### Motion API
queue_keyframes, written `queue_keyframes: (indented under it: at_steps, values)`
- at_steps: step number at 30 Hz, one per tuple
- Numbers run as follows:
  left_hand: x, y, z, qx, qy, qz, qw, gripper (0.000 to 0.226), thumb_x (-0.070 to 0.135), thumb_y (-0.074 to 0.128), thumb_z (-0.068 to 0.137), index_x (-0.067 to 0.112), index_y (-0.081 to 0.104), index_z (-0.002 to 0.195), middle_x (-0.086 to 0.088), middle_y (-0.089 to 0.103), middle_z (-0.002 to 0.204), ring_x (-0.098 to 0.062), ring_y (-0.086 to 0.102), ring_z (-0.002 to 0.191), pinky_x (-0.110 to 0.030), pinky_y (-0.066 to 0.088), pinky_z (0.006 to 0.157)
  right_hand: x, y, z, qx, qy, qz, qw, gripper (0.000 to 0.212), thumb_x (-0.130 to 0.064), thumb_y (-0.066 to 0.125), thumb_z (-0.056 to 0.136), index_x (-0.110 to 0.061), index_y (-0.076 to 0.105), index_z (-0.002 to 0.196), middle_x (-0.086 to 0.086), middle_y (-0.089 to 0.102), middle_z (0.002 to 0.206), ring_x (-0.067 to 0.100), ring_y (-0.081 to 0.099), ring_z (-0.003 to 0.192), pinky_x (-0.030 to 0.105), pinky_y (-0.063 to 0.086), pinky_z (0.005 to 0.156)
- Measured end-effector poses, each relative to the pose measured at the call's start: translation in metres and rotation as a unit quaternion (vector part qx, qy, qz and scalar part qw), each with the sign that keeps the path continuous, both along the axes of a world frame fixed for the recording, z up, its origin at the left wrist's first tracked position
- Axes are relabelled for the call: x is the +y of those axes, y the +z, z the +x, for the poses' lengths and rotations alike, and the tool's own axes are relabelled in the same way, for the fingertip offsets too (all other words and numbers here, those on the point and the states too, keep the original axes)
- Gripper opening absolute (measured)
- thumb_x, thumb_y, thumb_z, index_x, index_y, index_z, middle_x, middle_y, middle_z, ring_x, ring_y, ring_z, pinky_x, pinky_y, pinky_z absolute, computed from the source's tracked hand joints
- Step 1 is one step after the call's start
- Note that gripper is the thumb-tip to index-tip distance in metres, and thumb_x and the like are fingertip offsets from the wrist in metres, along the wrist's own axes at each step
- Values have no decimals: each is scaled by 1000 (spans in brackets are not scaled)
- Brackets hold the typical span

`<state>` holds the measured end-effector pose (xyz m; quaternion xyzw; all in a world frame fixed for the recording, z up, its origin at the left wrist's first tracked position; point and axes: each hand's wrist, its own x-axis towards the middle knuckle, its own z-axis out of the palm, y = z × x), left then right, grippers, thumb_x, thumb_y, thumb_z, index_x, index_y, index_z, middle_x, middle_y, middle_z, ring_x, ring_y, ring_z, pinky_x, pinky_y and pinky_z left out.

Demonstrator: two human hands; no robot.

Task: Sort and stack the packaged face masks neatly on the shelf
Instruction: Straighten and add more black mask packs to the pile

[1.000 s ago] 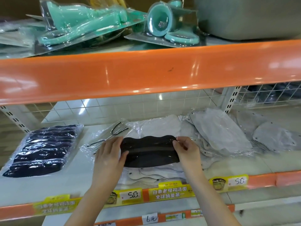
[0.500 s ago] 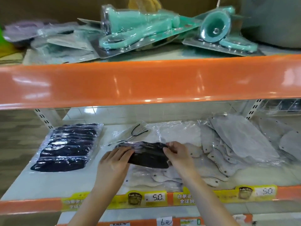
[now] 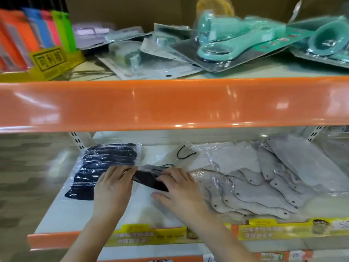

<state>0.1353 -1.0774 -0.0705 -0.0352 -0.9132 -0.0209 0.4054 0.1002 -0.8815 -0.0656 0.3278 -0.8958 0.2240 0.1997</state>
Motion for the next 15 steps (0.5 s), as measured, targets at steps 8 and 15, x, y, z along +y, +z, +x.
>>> queue_keyframes:
  at_steps: [8,15]
  values:
    - [-66,-9,12,-21,-8,-7,1000,34,14,46,80,9,75,97,-6,70,97,-30,63,83,-39,48,69,-66,-19,4,-34,20,-6,999,28,-20,42,80,-17,67,91,-2,65,90,21,63,79,30,54,66]
    - [-117,-28,21,-29,-43,-9,999,31,11,49,81,13,75,99,-3,69,99,-27,62,88,-33,41,74,-112,-33,11,-65,10,9,998,12,-14,62,77,-18,65,88,-4,64,90,22,62,83,30,54,68]
